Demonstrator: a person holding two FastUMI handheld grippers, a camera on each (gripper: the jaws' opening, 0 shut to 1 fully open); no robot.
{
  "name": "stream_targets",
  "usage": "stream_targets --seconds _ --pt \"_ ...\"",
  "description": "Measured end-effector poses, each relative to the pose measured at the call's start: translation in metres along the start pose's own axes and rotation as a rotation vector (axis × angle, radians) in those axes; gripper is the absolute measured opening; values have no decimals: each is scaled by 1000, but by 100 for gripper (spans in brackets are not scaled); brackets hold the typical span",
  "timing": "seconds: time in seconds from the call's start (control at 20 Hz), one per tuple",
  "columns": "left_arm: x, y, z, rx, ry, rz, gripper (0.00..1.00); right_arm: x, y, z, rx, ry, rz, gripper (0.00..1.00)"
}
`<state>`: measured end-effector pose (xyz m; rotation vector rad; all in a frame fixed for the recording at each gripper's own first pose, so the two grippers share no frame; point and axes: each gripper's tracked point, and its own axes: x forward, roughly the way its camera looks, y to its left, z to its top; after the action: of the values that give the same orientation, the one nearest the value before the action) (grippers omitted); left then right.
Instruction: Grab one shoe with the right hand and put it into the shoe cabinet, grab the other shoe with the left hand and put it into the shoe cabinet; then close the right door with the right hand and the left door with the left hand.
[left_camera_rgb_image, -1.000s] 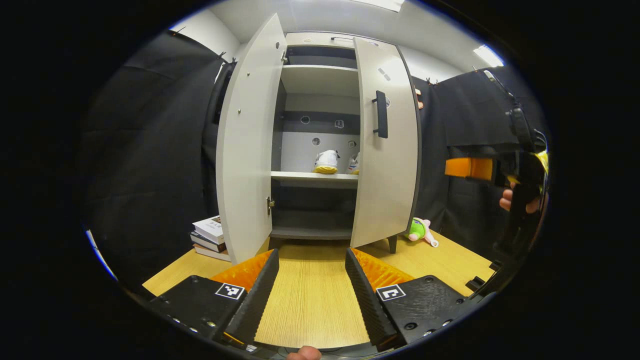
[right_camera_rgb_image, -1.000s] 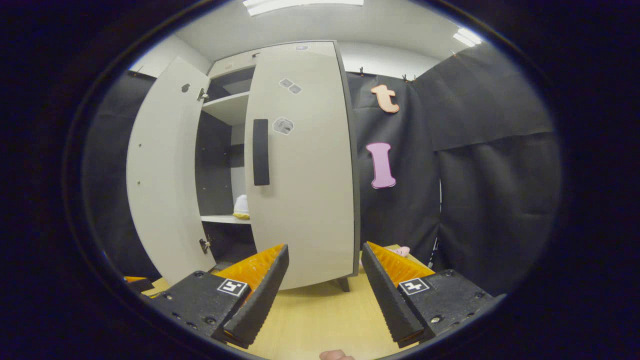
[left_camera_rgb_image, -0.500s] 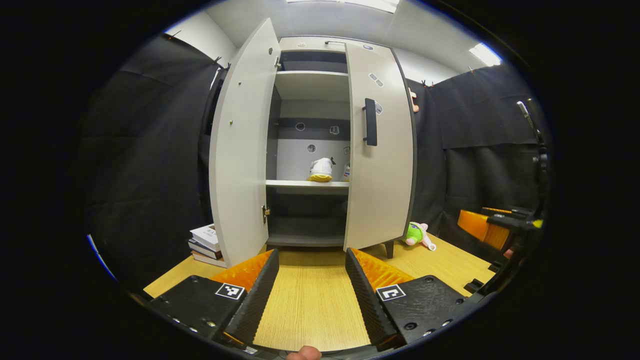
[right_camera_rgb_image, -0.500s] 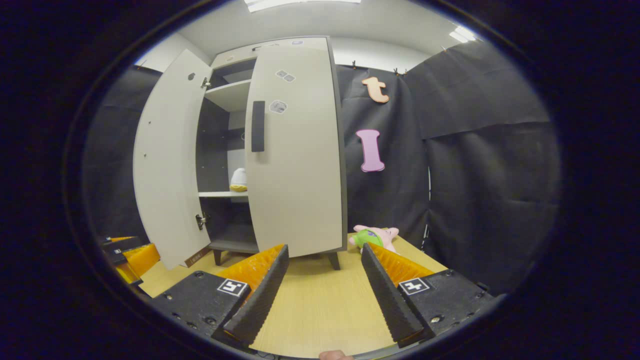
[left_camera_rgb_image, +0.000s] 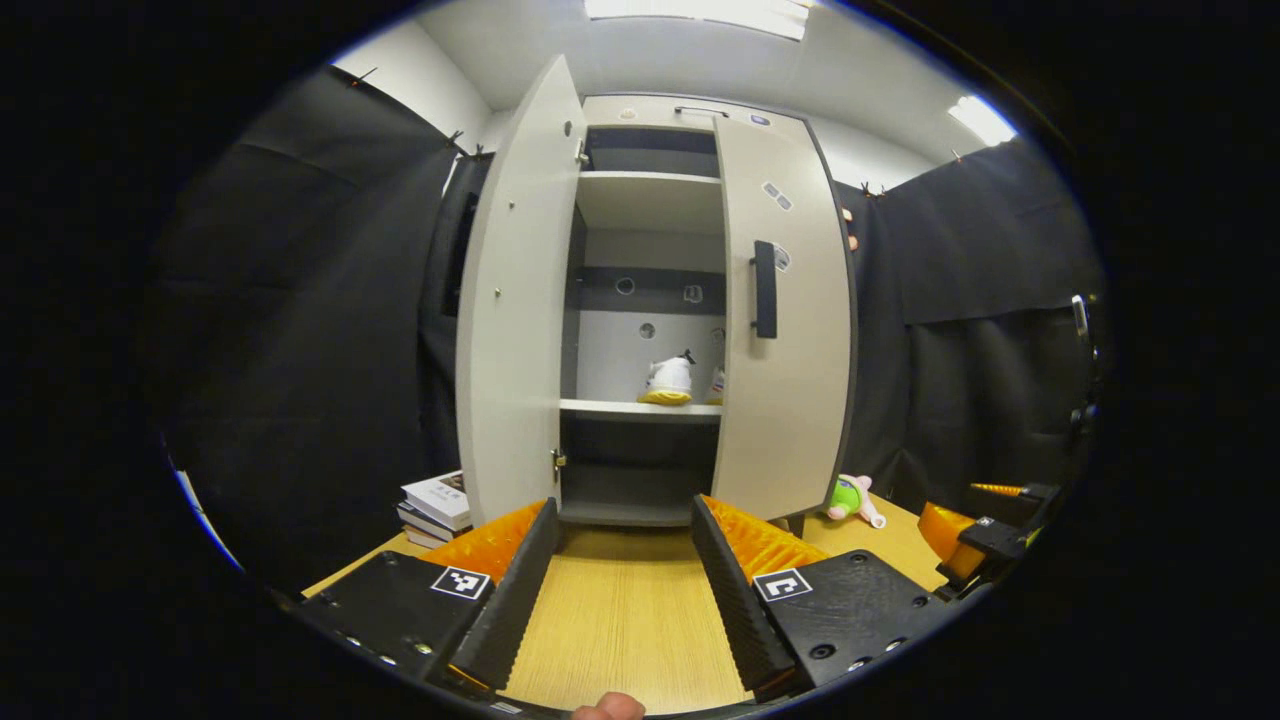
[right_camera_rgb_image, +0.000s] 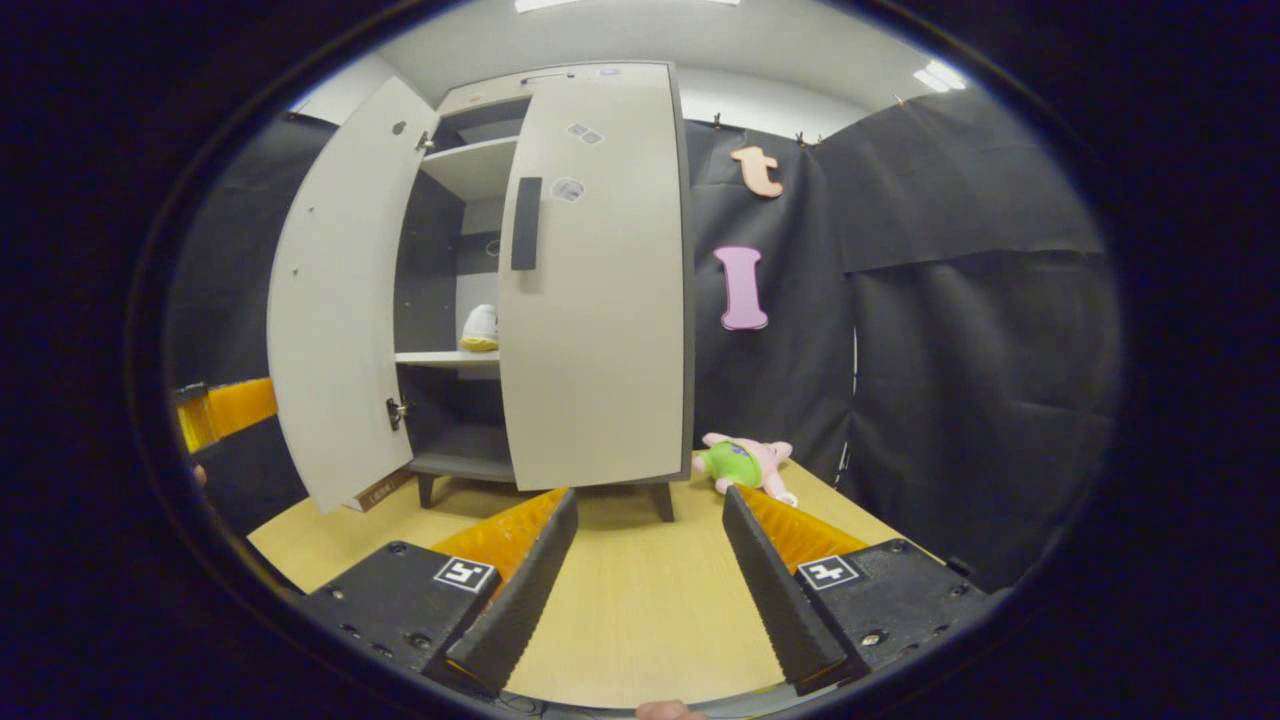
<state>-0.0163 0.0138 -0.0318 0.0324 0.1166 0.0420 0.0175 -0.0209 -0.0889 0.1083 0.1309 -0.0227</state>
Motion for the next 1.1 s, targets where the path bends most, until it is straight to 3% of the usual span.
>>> stream_targets --seconds 0.35,0.55,0.85,1.1 --pt "17 108 82 -6 -151 194 81 8 7 -19 -10 42 23 95" --pt "34 154 123 10 -212 264 81 12 5 -18 -3 42 27 95" --pt "76 196 175 29 -279 302 80 15 -8 -12 13 32 -13 95" --pt "114 215 179 34 -238 282 81 20 -21 -6 26 20 -45 95"
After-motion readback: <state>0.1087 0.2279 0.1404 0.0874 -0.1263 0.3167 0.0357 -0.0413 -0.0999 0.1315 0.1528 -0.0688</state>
